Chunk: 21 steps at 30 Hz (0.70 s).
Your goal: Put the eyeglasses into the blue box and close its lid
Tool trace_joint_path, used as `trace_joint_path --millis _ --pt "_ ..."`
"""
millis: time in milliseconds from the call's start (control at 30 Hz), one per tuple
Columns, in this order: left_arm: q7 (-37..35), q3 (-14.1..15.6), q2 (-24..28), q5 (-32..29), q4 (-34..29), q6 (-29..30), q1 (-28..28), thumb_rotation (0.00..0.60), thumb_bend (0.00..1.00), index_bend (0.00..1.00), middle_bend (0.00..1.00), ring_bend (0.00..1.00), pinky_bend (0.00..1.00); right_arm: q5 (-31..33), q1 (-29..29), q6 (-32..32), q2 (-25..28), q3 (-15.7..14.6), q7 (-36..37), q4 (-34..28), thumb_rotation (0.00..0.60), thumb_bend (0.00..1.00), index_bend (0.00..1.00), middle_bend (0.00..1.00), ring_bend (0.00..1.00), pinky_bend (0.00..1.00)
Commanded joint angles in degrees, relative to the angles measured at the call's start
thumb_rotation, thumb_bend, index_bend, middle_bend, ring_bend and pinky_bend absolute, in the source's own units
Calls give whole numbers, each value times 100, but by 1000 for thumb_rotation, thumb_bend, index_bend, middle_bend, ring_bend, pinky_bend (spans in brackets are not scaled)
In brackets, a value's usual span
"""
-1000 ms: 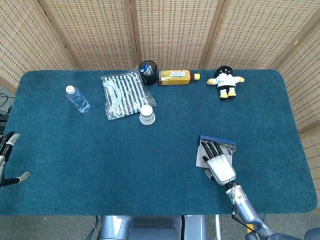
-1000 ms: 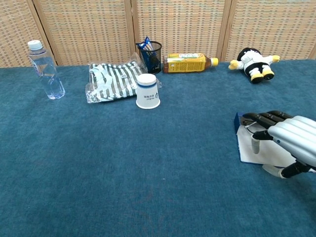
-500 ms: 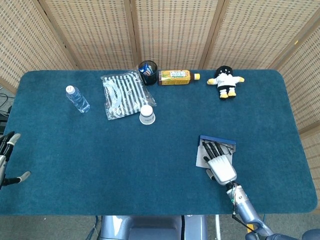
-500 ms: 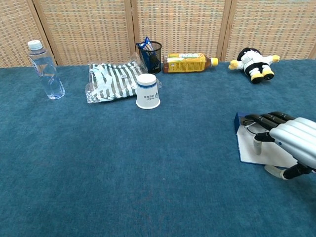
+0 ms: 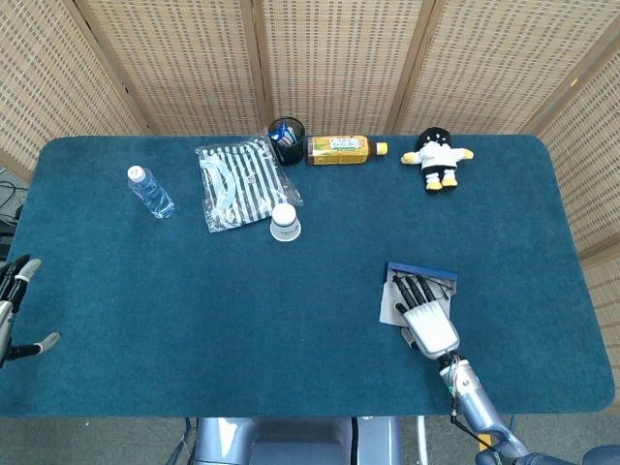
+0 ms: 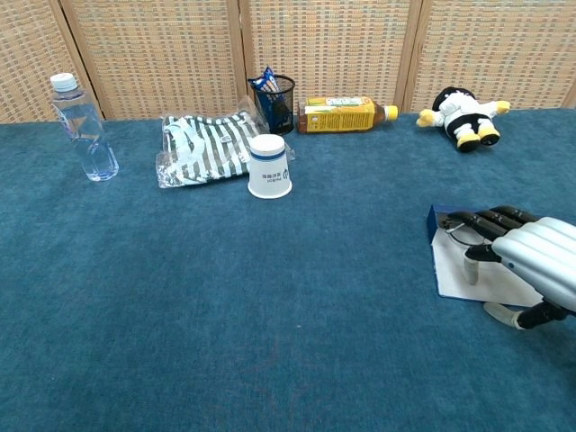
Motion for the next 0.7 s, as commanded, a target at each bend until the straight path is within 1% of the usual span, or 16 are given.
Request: trace_joint_path --millis 33,267,533,633,700 --pt "-8 -2 2 -3 1 -2 -1 600 0 0 0 0 0 1 -10 -12 -11 2 31 16 600 401 432 0 0 41" --pt "24 -4 -9 -21 3 -38 -20 600 0 0 0 0 0 -88 -37 50 22 -26 62 -20 600 400 432 0 0 41" --pt "31 -4 -7 -21 -6 -31 -19 600 0 0 0 0 0 -110 -35 45 -77 1 54 214 600 403 432 0 0 41" --pt "28 -1 -5 -16 -7 -33 -19 600 0 0 0 0 0 -140 -32 80 -123 11 64 315 600 434 432 0 0 40" --pt "22 1 -3 -11 -6 -31 -18 600 0 0 0 0 0 -165 -34 123 -174 20 60 416 600 490 432 0 0 41"
